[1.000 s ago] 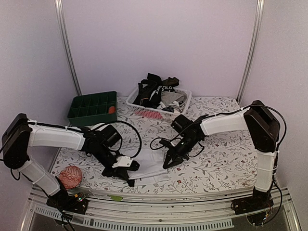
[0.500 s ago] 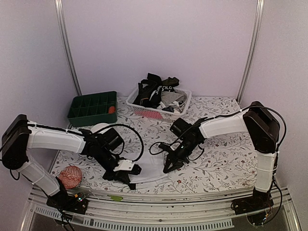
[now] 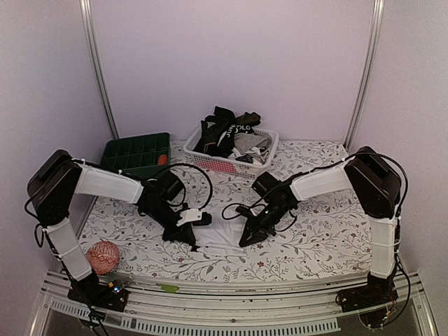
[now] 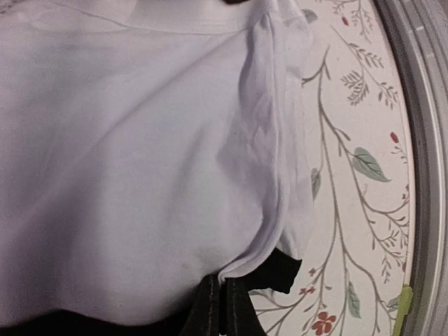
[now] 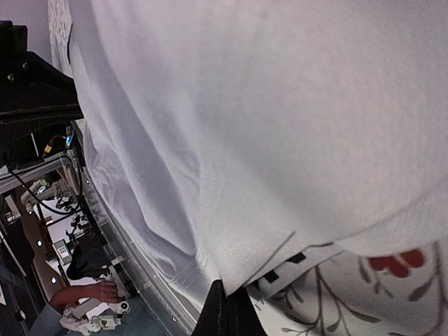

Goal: Roll the underwear
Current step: Fold the underwear at the center of the board.

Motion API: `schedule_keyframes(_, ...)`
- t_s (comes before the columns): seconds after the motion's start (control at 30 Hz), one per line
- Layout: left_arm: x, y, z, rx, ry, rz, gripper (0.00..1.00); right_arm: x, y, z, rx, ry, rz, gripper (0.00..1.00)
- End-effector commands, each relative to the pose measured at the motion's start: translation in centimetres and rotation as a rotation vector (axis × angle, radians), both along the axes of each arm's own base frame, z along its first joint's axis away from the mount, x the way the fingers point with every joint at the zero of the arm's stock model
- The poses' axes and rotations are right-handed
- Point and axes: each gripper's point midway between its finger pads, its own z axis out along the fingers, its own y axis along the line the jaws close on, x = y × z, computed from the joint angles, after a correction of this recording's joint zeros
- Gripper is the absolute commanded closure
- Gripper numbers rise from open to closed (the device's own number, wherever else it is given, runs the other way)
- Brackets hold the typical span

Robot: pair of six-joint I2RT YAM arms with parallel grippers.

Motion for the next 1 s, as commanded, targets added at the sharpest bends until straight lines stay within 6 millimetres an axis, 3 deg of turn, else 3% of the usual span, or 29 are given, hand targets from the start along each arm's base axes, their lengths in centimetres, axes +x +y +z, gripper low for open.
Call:
schedule_keyframes(0.0, 2.3, 1.0, 2.0, 0.003, -0.077, -0.026, 1.00, 3.7, -0.2, 1.7, -0.013, -0.088, -0.044, 1.00)
schedule_keyframes(0.2, 2.6, 0.7, 6.2, -0.029, -0.132, -0.072, 1.00, 3.2, -0.1, 5.5, 0.026, -0.089, -0.029, 1.00)
schedule_keyframes(0.37, 1.0, 0.4, 8.0, -0.080, -0.109, -0.118, 1.00, 1.5, -1.6, 5.5, 0.003, -0.070, -0.017, 1.00)
schedule_keyframes(0.5, -1.2, 0.9, 4.8, -0.025, -0.063, -0.145, 1.00, 0.5, -2.2, 3.4, -0.012, -0.031, -0.021, 1.00)
schedule_keyframes(0.77, -1.6, 1.5, -1.3, 0.063, -0.006, -0.103, 1.00, 0.2, -1.4, -2.5, -0.055, 0.014, 0.008, 1.00)
schedule_keyframes(0.87, -1.5, 2.4, -2.7, 0.095, -0.003, -0.087, 1.00, 0.1, -1.4, -3.0, -0.054, 0.023, 0.007, 1.00)
schedule_keyframes(0.97, -1.8, 2.8, -2.6, 0.093, -0.002, -0.083, 1.00, 0.2, -1.2, -2.1, -0.044, 0.015, 0.001, 1.00)
